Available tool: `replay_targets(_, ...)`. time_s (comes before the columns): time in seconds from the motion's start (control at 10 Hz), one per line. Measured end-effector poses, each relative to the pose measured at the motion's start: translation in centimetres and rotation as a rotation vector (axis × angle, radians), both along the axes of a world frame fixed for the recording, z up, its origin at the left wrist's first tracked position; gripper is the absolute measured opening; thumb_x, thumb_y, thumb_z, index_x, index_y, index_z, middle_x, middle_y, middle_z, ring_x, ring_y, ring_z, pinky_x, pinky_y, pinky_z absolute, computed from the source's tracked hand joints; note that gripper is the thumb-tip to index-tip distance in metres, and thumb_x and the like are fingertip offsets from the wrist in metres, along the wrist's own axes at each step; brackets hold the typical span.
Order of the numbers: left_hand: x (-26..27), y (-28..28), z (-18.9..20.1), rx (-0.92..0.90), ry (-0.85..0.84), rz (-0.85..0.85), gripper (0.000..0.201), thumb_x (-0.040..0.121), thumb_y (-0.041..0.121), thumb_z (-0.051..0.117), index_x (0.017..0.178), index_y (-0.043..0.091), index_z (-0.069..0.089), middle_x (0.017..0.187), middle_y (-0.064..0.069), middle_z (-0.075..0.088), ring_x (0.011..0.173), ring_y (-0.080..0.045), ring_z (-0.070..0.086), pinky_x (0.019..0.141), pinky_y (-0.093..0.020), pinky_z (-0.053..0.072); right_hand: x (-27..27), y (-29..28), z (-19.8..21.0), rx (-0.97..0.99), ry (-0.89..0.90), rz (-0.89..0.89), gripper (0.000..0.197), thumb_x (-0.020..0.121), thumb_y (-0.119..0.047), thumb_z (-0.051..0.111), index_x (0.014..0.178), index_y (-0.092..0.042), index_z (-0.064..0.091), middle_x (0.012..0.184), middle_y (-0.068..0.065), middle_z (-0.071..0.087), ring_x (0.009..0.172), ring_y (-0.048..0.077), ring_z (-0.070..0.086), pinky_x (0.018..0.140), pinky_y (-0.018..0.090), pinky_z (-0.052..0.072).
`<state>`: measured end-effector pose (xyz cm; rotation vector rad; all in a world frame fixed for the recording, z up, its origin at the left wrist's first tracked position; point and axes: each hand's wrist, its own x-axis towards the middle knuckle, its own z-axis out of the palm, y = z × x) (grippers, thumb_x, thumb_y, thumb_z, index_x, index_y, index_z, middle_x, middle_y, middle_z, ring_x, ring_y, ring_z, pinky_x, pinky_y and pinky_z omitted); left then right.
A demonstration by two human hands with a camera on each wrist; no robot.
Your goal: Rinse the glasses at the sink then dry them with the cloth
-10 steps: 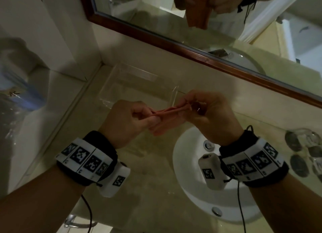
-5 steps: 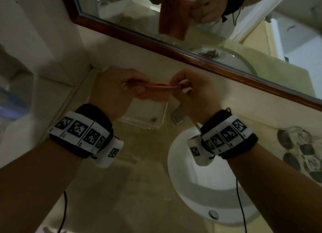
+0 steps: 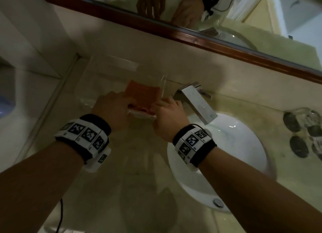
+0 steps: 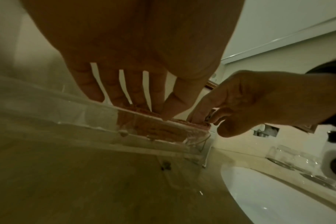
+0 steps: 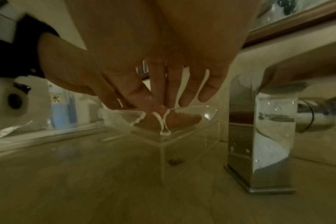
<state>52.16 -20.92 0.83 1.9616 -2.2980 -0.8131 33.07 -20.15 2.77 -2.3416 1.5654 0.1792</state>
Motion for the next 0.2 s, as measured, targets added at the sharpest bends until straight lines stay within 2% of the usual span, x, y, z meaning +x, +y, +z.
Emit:
replay_targets(0.1,-0.6,0.4,0.5,0.038,-0.138,-0.062,0.058,0.085,0.047,0.058,0.14,0.028,0.052,0.145,-0.006,0.05,0.124,-0.034,0.05,0.107,-0.045,0.038,-0.2,1.1,1.0,0.023,0.062,0.032,0.056,0.086,-0.025,0.06,0.141,-0.021,0.052,0.152,-0.001,0.047,0.139,0.03,0.033,0.112,0.048,0.025)
replay_targets(0.2,-1.4,0.7,2.0,0.009,-0.096,-0.045,0.059,0.089,0.04,0.064,0.144,0.027,0.047,0.151,-0.006,0.044,0.13,-0.033,0.046,0.11,-0.045,0.036,-1.0,1.9,2.2,0.001,0.032,-0.011,0.057,0.089,-0.029,0.061,0.143,-0.023,0.048,0.151,0.002,0.046,0.142,0.031,0.031,0.114,0.051,0.026)
